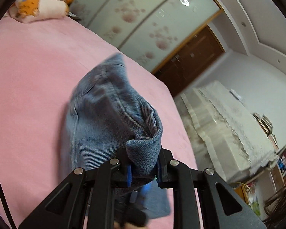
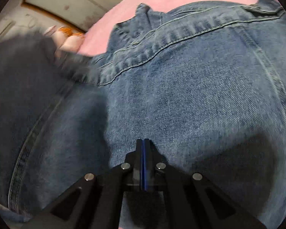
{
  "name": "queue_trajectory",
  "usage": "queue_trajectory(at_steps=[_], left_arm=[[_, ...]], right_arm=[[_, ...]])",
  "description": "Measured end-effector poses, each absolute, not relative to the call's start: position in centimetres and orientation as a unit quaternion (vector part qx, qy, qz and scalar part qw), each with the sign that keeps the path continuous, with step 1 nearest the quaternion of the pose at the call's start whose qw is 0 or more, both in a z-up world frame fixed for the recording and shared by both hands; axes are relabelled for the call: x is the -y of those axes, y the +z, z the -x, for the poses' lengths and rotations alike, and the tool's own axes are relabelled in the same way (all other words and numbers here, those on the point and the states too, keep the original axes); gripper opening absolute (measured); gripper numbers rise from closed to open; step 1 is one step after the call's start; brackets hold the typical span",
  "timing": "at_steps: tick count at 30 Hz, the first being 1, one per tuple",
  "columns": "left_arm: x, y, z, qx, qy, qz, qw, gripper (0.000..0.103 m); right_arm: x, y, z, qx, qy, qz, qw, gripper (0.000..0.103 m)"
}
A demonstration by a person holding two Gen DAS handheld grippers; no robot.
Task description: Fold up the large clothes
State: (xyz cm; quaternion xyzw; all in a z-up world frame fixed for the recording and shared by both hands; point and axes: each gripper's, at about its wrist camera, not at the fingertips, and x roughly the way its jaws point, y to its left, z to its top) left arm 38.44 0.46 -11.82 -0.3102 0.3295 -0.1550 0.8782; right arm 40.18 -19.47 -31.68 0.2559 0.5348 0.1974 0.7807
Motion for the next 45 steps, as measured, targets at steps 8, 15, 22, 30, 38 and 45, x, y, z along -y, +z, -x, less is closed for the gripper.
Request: queue_trajectory(at_steps=[8, 15, 22, 30, 38, 45], left_arm=[[10.4, -15.1, -38.4, -0.383, -0.170, 0.285, 0.862, 0.015], [13.8, -15.0, -37.4, -0.384, -0.175, 0.263, 0.868, 0.015], [16.6, -14.1, -35.8, -0.381, -0.206, 0.275, 0.858, 0.015], [21.2, -15.3, -36.1, -0.418, -0.213, 0.209, 0.858, 0.016], [25.8, -19.4, -36.6, -0.497, -0.193, 0.104, 0.840, 0.016], [28.2, -23.4, -37.5, -0.573, -0.187, 0.048, 0.796, 0.023]], right_arm=[[22.5, -33.8, -41.5, -0.558, 0.281, -0.344, 0.701, 0.000], [24.5, -33.7, -42.0, -0.605, 0.304, -0.346, 0.650, 0.000], [31.7, -32.0, -43.7, -0.574, 0.267, -0.393, 0.667, 0.000], [43.0, -28.0, -44.9, -0.507, 0.189, -0.399, 0.740, 0.000], [50.8, -24.8, -43.7, -0.501, 0.107, -0.331, 0.792, 0.000], [51.0, -25.6, -44.1, -0.525, 0.121, -0.358, 0.762, 0.004]])
